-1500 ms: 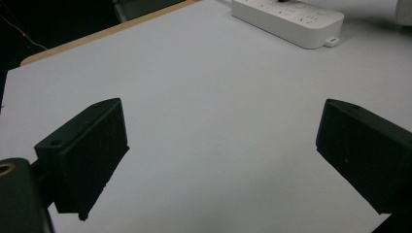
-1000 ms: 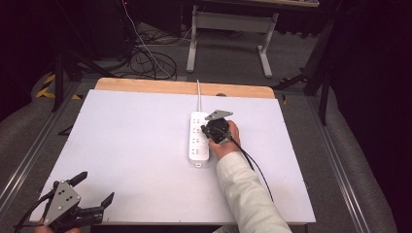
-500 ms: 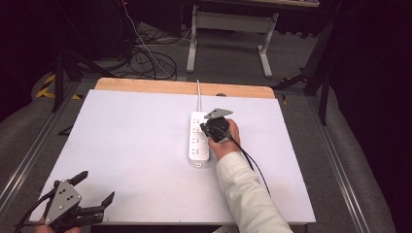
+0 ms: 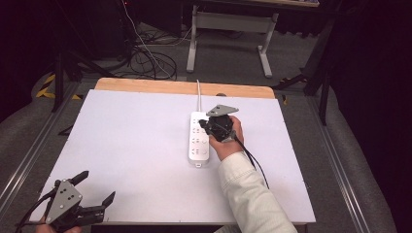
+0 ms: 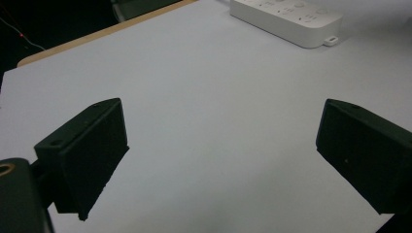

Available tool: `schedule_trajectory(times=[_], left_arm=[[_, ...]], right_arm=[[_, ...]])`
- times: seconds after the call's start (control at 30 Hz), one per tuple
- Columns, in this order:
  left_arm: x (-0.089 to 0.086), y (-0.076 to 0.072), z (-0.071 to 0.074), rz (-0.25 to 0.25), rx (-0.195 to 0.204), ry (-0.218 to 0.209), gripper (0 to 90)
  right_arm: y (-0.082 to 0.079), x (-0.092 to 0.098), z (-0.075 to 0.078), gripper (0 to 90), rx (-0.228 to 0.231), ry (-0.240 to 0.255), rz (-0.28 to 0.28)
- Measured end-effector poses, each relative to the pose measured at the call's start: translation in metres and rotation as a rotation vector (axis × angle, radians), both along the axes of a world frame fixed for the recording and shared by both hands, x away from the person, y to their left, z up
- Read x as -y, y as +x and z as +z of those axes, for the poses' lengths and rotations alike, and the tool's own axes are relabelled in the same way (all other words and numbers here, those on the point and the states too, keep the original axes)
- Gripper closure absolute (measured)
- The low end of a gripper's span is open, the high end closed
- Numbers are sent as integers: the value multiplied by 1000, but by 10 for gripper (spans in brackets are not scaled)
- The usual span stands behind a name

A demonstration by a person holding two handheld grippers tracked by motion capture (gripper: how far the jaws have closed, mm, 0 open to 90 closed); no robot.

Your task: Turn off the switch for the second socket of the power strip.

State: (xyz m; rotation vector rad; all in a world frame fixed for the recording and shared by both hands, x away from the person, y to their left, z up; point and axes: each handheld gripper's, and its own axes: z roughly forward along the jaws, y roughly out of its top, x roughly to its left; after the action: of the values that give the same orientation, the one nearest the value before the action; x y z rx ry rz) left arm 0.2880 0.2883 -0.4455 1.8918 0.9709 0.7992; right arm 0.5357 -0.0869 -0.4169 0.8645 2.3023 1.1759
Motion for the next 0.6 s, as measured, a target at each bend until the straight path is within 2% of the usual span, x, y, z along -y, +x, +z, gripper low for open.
schedule_trajectory(times=[0.2, 0.37, 0.53, 0.6], left_arm=[[0, 0, 0, 0, -1, -1, 53], [0, 0, 0, 1, -1, -1, 53], [0, 0, 0, 1, -1, -1, 53], [0, 0, 0, 0, 1, -2, 53]], right_arm=[[-5, 4, 9, 900, 9, 27, 9], [-9, 5, 11, 900, 14, 19, 13], [-10, 7, 14, 900, 14, 38, 23], [-11, 8, 15, 807, 16, 46, 27]])
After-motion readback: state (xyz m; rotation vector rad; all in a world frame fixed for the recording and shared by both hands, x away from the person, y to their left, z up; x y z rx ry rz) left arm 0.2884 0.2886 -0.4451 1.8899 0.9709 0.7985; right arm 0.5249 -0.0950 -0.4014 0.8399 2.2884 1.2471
